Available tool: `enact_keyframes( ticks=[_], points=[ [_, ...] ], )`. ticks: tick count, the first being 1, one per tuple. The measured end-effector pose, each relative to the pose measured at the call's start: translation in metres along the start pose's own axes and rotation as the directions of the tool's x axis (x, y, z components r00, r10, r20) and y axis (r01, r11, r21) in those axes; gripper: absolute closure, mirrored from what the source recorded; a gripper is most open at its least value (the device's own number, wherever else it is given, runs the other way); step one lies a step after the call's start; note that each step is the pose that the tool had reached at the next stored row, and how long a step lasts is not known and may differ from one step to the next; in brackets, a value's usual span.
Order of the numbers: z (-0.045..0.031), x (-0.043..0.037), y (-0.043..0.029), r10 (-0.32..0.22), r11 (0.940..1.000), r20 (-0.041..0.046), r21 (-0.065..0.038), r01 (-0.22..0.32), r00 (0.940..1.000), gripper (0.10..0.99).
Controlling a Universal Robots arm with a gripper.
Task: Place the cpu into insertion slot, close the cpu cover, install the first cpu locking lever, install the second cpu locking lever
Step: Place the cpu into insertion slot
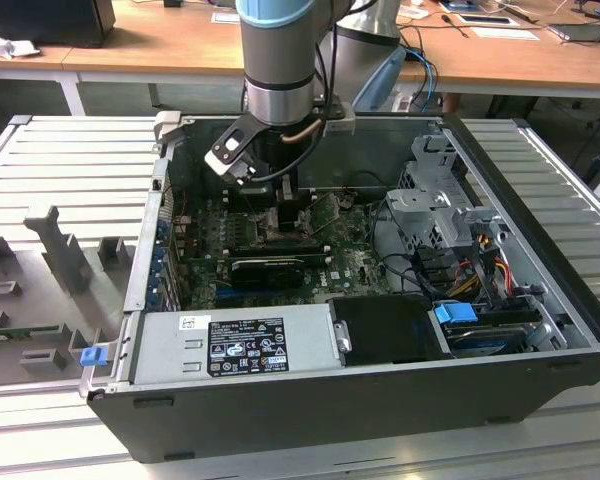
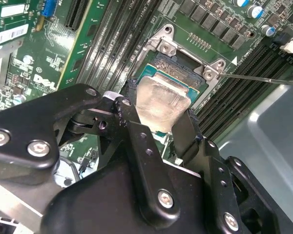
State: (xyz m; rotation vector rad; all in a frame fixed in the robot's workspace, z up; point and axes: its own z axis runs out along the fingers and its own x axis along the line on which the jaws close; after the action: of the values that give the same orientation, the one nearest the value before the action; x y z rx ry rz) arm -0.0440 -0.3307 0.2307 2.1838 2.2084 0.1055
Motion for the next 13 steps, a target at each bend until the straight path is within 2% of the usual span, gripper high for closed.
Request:
enact_keyframes(
  ticks=[8,13],
  points=[
    [0.0086,0.0033,-0.0015,0.006,1.0000,0.0005,0.000,-0.006,1.0000,0.557],
    [0.0178,0.0046,-0.0024,0.019,0.9998,0.0014,0.000,-0.019,0.9998,0.557]
  ],
)
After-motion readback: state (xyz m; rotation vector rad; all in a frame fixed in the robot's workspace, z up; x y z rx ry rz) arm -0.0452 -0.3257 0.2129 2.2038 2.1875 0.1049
